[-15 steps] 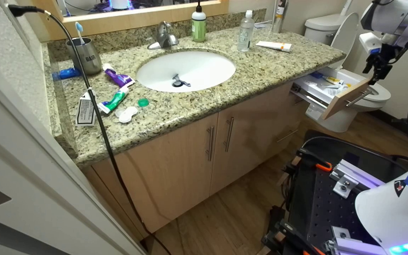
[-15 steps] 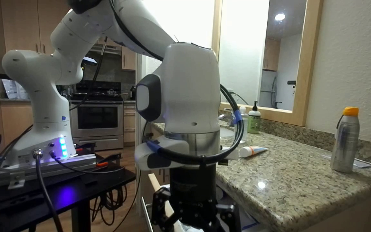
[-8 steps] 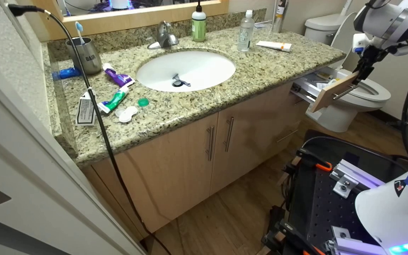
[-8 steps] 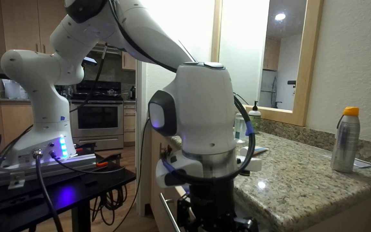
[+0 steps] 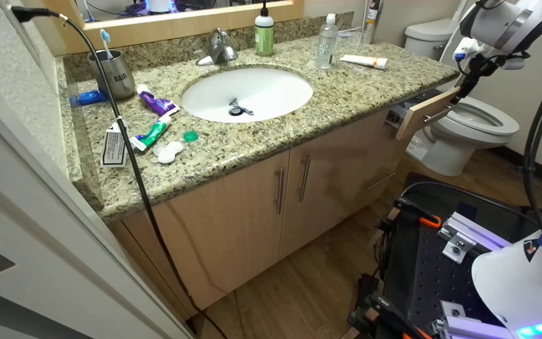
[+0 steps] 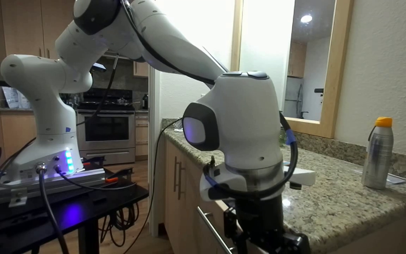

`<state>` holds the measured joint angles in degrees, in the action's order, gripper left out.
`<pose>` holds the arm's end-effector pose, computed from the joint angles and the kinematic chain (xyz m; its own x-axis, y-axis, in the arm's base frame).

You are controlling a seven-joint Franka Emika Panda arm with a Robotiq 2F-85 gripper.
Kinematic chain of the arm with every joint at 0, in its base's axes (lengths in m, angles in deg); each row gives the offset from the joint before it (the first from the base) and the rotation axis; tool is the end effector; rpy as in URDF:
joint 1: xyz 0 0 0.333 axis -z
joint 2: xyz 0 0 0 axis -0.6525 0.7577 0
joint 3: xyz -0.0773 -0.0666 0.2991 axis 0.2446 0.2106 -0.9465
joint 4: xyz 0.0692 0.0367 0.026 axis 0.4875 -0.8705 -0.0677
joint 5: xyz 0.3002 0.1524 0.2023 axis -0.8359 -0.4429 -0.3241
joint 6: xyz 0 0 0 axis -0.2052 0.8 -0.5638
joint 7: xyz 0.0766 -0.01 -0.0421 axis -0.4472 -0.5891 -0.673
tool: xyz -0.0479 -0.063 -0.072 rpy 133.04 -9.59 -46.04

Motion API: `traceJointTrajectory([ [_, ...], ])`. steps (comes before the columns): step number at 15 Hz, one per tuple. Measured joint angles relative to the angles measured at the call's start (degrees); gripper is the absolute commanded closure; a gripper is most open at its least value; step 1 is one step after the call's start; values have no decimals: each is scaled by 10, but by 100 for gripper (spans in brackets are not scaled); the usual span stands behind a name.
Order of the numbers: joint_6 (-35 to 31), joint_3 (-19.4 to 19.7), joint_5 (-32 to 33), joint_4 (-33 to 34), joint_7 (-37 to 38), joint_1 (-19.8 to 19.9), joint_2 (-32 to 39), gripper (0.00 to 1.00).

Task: Close the open drawer at the right

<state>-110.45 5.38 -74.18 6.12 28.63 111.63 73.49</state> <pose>0.0601 -0.7222 0.1398 -0.9816 0.1239 -0.1454 0.1429 0.9813 -0.1289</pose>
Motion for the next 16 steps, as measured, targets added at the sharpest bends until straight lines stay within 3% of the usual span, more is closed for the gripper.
traceJointTrajectory([
  [3, 27, -42, -34, 40, 4, 35, 14, 0],
  [7, 79, -69, -45, 61, -10, 67, 20, 0],
  [16, 321, -21, 112, 84, -174, 92, -57, 0],
])
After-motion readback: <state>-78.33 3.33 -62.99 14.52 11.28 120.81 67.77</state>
